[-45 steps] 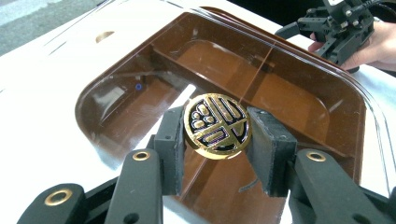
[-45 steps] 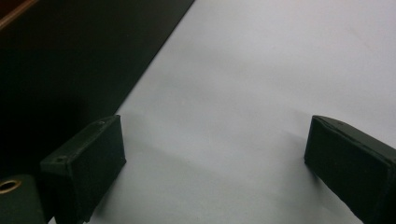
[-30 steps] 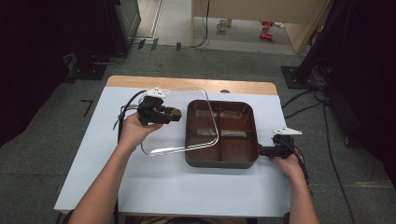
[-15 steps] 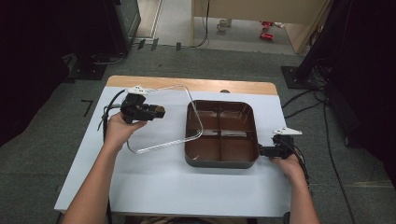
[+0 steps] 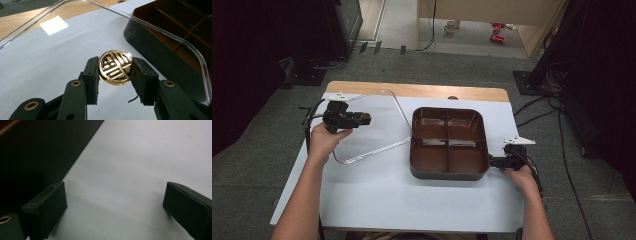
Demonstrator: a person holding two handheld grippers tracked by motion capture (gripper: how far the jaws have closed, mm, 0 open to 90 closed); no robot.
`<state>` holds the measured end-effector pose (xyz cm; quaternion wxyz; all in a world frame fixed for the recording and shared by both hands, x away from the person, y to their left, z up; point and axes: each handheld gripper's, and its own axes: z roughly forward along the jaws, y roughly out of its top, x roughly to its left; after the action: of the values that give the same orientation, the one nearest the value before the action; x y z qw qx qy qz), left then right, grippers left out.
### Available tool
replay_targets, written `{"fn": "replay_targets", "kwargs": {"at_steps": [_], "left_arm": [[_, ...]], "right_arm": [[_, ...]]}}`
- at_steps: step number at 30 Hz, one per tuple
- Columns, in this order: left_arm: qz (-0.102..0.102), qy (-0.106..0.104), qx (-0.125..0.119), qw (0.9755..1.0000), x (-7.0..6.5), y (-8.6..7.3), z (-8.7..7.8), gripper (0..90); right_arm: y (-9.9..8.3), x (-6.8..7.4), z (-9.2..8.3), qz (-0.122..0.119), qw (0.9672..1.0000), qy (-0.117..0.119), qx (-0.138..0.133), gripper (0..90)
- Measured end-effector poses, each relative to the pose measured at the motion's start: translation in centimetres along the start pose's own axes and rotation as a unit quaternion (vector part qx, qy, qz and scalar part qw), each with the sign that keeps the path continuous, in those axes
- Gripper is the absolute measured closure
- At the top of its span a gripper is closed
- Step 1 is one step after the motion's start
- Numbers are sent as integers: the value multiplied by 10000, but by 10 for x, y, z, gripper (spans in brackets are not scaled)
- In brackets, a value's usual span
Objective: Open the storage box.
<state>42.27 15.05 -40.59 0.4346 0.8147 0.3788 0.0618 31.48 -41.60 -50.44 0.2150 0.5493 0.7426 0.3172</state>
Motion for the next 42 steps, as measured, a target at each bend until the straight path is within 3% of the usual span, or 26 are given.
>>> {"fn": "replay_targets", "kwargs": {"at_steps": [4, 8, 13, 20, 27, 36, 38, 40, 42], "left_arm": [[-97, 107, -27, 9999, 11, -6, -1, 597], [-134, 176, 104, 9997, 20, -15, 6, 597], [-117, 110, 205, 9997, 26, -25, 19, 597], [-37, 56, 349, 9994, 28, -34, 35, 597], [-28, 179, 553, 9983, 30, -40, 50, 596], [-118, 241, 391, 9989, 29, -45, 51, 587], [-177, 220, 333, 9990, 28, -44, 50, 530], [-209, 234, 316, 9990, 26, -41, 46, 400], [-148, 251, 310, 9991, 22, -38, 41, 377]], "right_arm": [[0, 0, 0, 3, 10000, -1, 1, 43], [0, 0, 0, 0, 10000, -1, 0, 43], [0, 0, 0, -1, 10000, -1, -1, 43], [0, 0, 0, 0, 10000, -2, -1, 43], [0, 0, 0, 0, 10000, -6, -2, 43], [0, 0, 0, -1, 10000, -4, 1, 42], [0, 0, 0, -3, 10000, -3, 1, 43], [0, 0, 0, -1, 10000, -2, 1, 43], [0, 0, 0, 0, 10000, -2, 1, 43]]}}
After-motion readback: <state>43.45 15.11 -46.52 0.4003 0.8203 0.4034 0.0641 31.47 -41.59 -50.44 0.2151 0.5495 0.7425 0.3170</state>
